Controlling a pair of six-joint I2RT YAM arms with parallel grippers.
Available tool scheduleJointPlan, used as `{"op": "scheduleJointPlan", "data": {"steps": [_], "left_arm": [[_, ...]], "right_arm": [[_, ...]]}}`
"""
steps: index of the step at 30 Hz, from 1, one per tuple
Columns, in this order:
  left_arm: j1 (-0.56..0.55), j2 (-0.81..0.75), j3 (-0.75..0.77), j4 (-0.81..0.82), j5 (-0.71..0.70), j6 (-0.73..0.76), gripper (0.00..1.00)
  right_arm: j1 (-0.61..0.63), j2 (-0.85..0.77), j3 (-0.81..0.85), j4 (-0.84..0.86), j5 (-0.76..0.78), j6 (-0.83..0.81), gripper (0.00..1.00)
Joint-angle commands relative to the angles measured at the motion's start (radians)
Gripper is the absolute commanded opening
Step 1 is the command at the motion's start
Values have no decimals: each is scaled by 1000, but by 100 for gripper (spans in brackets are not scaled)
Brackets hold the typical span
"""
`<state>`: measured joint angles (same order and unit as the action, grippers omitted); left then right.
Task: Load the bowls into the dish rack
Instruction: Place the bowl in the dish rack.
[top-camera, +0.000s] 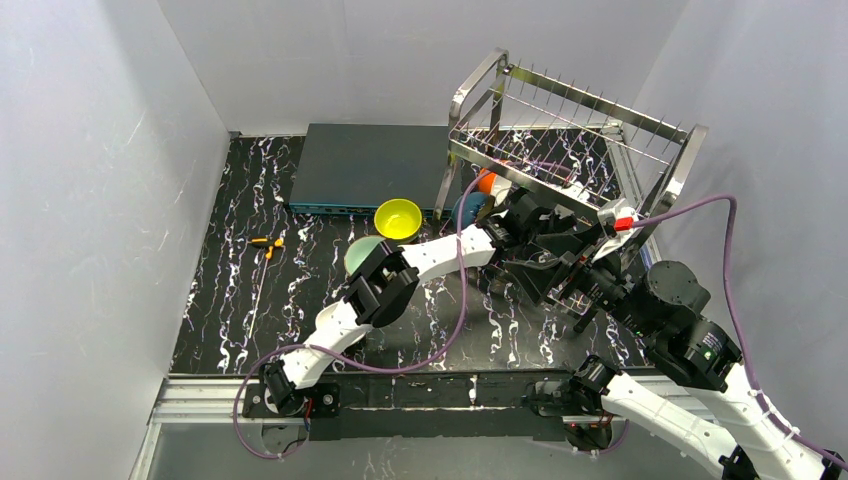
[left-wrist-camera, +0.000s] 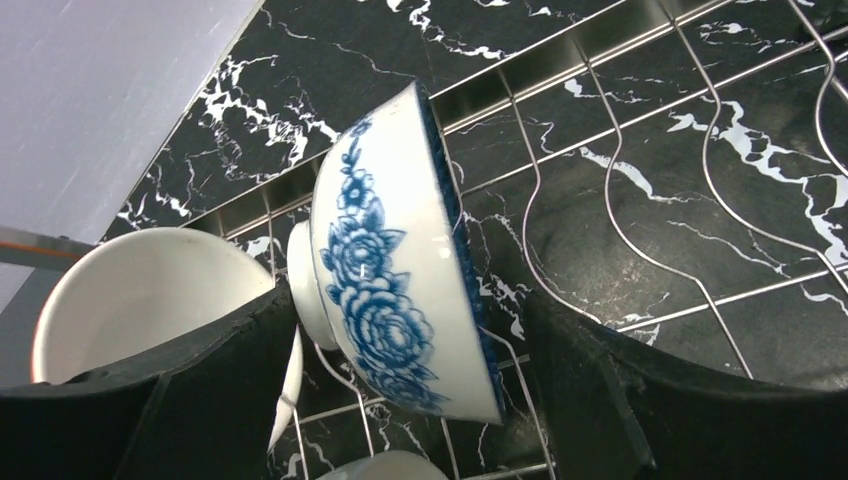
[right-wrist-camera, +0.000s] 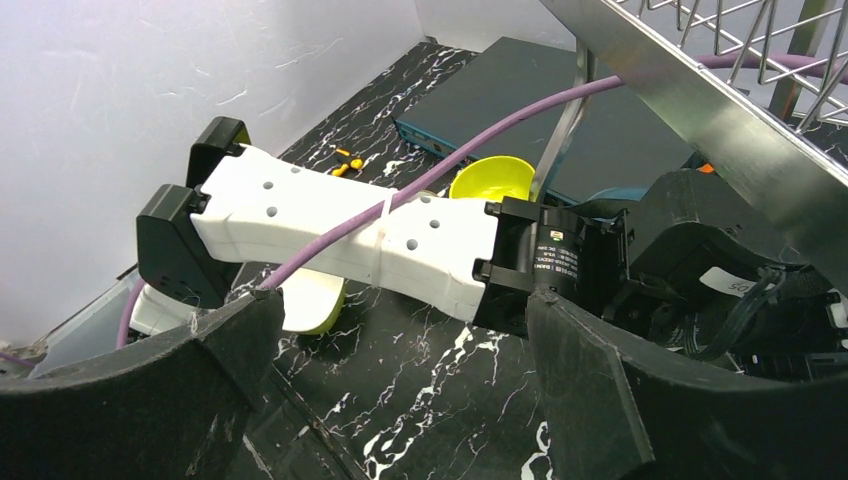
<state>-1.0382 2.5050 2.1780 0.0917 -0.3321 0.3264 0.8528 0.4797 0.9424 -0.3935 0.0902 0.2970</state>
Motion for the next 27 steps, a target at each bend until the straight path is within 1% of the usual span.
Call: {"op": "scheduleJointPlan", "data": {"steps": [1, 4, 5, 6, 9, 17, 21, 27], "left_arm": [[-10, -165, -66, 112, -73, 31, 83], [-17, -203, -127, 183, -93, 52, 86], [-20, -214, -149, 206, -98, 61, 96], [-25, -225, -169, 231, -109, 69, 98], [-37, -253, -238, 300, -133, 100, 98], [-76, -322, -349, 438, -164, 163, 98], [-109, -356, -421, 533, -177, 225, 98], [-143, -422, -507, 570, -161, 209, 98]], "right_arm": [[1, 7, 13, 54, -7, 10, 99], [1, 10, 12, 59, -10, 10, 99], [1, 12, 12, 61, -12, 11, 99], [0, 14, 11, 62, -13, 11, 99], [2, 18, 10, 64, -18, 13, 99], [2, 18, 17, 67, -20, 16, 99], [2, 19, 18, 70, -23, 17, 99], [0, 25, 21, 84, -29, 20, 99]]}}
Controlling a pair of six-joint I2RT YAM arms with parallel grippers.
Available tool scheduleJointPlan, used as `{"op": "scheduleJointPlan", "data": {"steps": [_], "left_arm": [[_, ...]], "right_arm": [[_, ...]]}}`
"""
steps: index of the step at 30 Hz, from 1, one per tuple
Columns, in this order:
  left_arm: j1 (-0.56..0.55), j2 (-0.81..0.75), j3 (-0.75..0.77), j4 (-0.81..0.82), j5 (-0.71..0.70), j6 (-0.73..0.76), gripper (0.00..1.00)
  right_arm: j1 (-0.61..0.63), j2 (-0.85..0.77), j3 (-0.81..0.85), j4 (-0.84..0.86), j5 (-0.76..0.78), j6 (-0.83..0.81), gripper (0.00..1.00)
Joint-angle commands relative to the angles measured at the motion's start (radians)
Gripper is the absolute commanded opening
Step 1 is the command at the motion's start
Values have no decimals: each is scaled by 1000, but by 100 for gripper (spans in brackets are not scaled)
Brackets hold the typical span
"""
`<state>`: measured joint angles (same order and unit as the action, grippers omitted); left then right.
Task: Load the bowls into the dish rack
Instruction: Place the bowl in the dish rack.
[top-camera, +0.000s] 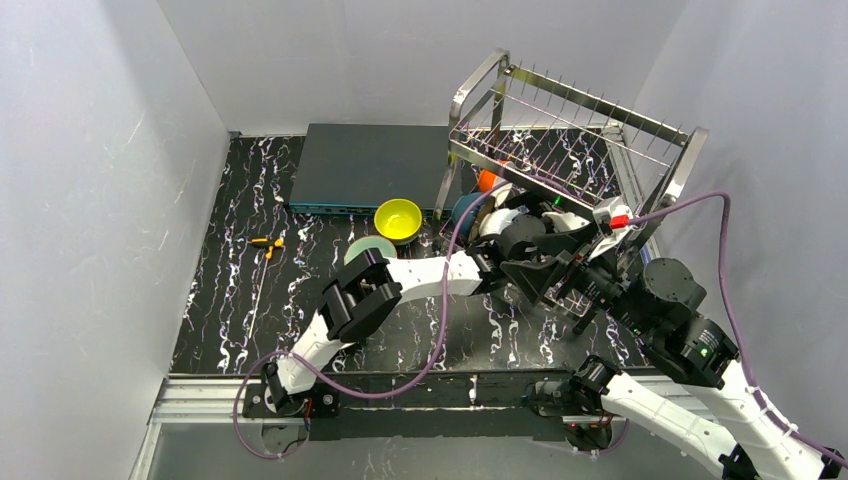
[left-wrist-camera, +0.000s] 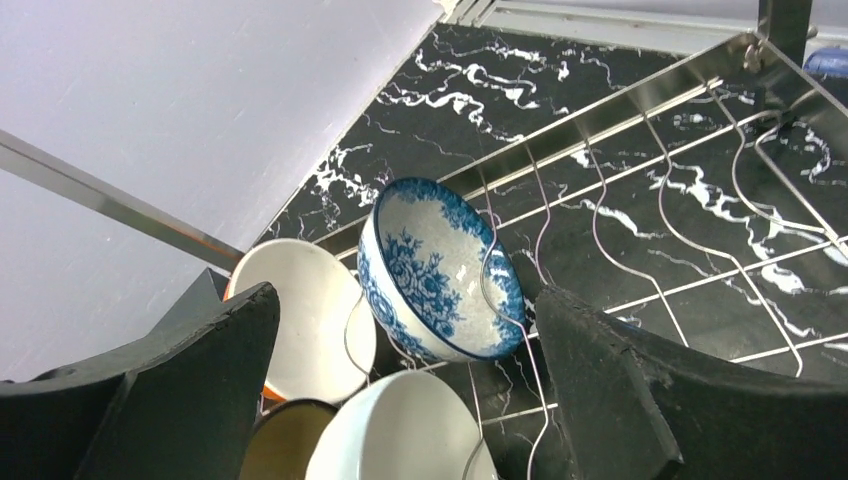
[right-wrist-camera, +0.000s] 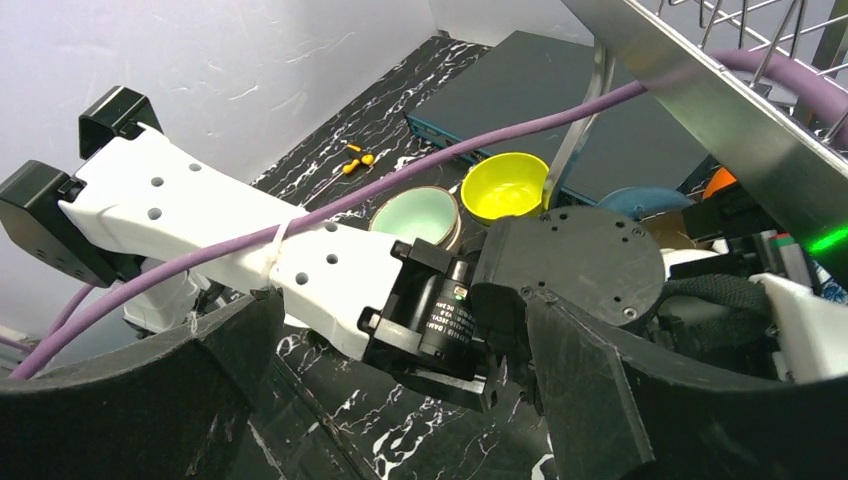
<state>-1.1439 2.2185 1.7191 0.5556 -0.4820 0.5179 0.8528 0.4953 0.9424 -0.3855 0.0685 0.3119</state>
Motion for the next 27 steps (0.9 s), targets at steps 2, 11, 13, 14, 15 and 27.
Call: {"op": "scheduleJointPlan", "data": {"steps": [2, 11, 13, 14, 15, 27], "left_arm": [[-47, -159, -86, 107, -5, -3, 98], [-100, -335, -356, 114, 33, -127, 98], [-109, -375, -429, 114, 46, -160, 98], [-113, -395, -463, 114, 51, -179, 98], [-115, -411, -495, 114, 55, -199, 98], [-135, -389, -498, 122, 211, -177, 98]], "right_arm": [[0, 12, 27, 76, -10, 4, 99], [0, 19, 23, 83, -17, 7, 99], [2, 20, 16, 91, -22, 9, 99], [1, 21, 17, 93, -24, 9, 99], [0, 24, 18, 94, -23, 9, 99], [2, 45, 1, 114, -27, 19, 99]]}}
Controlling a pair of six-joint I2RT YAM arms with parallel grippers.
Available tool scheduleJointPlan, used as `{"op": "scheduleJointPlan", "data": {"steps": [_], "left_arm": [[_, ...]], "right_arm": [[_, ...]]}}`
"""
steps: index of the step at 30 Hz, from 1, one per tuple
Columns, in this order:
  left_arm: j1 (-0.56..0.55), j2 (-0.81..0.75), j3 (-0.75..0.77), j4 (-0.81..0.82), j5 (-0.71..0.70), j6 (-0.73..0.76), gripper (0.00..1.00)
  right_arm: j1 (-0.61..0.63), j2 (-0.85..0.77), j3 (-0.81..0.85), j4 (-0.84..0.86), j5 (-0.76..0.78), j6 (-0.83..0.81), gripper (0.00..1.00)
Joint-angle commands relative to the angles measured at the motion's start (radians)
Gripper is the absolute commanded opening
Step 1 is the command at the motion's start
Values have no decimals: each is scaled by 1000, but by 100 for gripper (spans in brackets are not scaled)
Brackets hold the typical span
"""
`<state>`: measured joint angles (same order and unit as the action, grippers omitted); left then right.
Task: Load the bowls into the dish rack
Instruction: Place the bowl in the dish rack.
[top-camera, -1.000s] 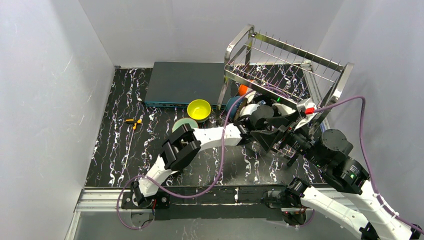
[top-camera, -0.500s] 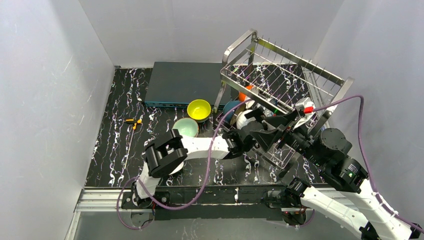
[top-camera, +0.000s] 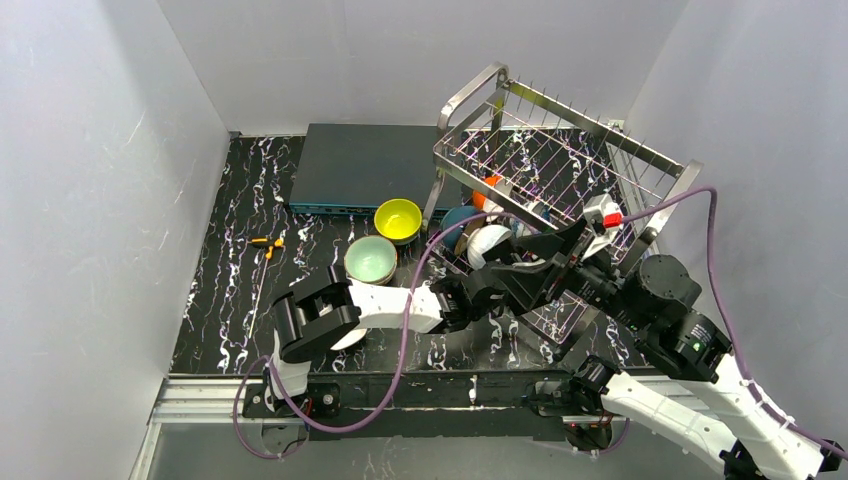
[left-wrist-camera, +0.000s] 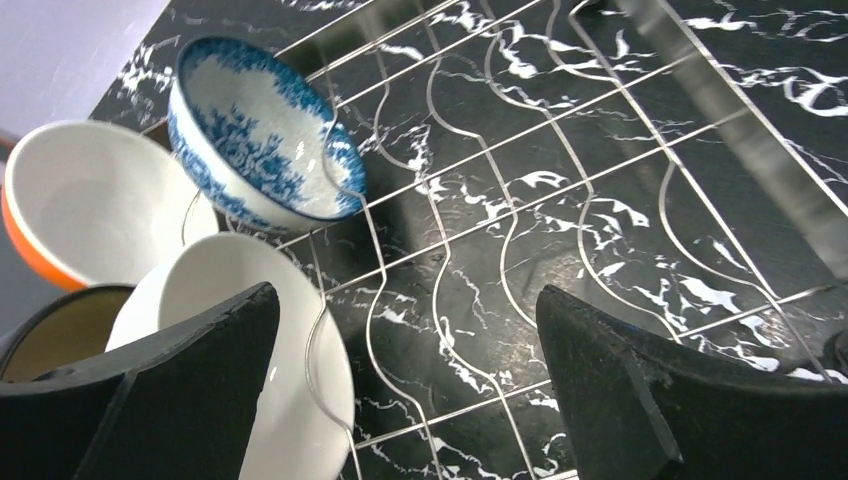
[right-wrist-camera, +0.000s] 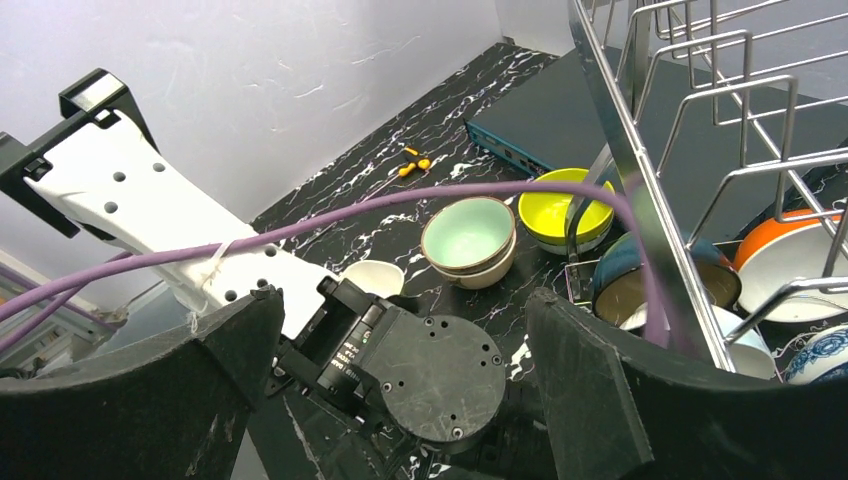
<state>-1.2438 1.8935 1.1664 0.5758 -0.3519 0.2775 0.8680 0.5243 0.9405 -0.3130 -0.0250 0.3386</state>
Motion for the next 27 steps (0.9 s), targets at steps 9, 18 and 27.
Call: {"op": "scheduleJointPlan", "data": {"steps": [9, 18, 27], "left_arm": [[-37, -61, -1, 146, 264, 73, 96], [-73, -98, -127, 175, 289, 6, 93], [-123, -259, -275, 222, 184, -53, 95]], "right_arm": [[-14, 10, 7, 24, 94, -9, 99], [-14, -2, 27, 27, 93, -15, 99], [-14, -3, 31, 43, 82, -17, 99]]}}
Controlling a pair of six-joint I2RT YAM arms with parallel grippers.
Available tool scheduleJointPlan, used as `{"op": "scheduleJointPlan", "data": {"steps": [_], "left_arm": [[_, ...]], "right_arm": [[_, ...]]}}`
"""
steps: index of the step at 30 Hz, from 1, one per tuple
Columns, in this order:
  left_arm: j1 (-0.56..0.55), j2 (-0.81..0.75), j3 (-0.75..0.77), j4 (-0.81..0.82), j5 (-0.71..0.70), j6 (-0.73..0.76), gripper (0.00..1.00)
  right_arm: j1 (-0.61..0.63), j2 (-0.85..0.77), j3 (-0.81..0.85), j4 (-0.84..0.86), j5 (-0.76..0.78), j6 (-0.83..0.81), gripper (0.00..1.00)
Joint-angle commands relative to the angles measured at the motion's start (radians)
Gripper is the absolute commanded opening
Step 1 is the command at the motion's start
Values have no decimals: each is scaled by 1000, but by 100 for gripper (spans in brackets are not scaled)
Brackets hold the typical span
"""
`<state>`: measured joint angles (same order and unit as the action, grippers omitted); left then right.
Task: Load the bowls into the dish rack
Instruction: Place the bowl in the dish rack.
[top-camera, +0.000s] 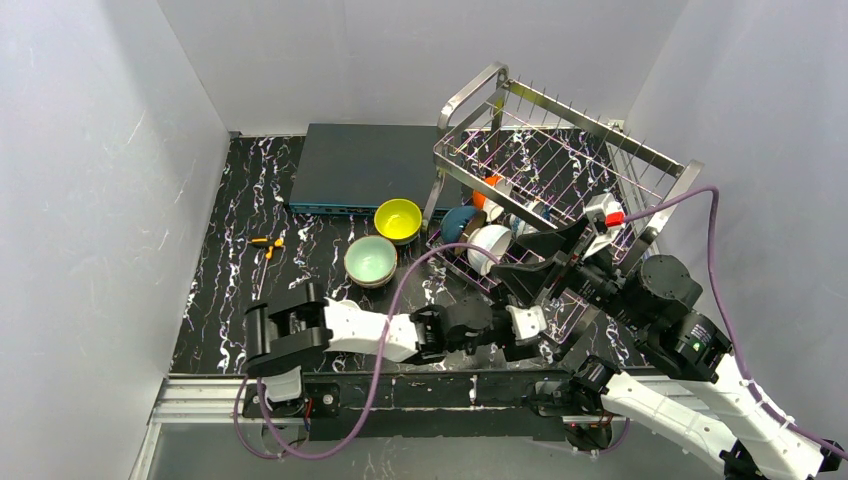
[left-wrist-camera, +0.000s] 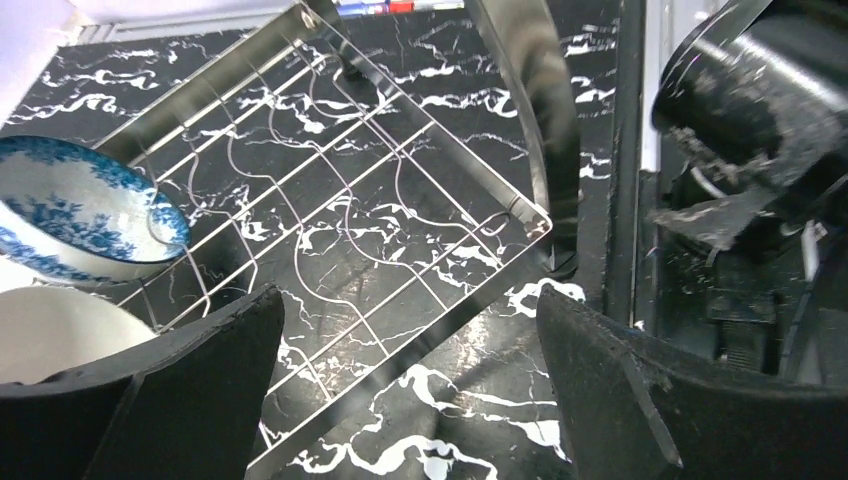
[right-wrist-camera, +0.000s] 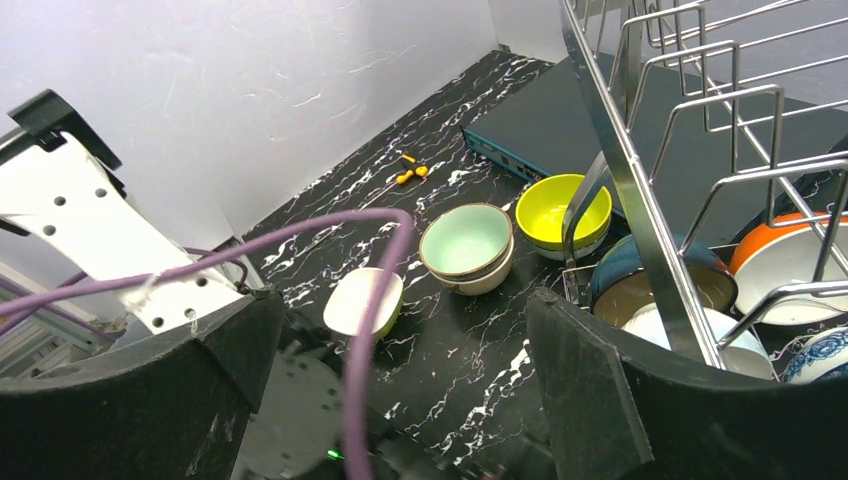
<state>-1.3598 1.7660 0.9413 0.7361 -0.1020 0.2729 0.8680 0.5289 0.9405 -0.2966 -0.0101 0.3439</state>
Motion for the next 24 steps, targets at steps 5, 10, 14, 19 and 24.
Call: {"op": "scheduleJointPlan", "data": {"steps": [5, 10, 14, 19, 24], "left_arm": [[-7, -260, -159, 61, -198, -111, 98], [3, -394, -239, -13, -378, -181, 98], [46, -502, -216, -239, -418, -264, 98], [180, -661, -191, -567, -366, -508, 98], [422, -792, -174, -870, -138, -730, 98]], "right_arm": [[-15, -1, 34, 32, 60, -22, 99], [-14, -2, 17, 48, 51, 1, 99], [-14, -4, -2, 62, 36, 24, 99], [-14, 3, -8, 71, 31, 26, 99], [-14, 12, -16, 79, 24, 40, 99]]}}
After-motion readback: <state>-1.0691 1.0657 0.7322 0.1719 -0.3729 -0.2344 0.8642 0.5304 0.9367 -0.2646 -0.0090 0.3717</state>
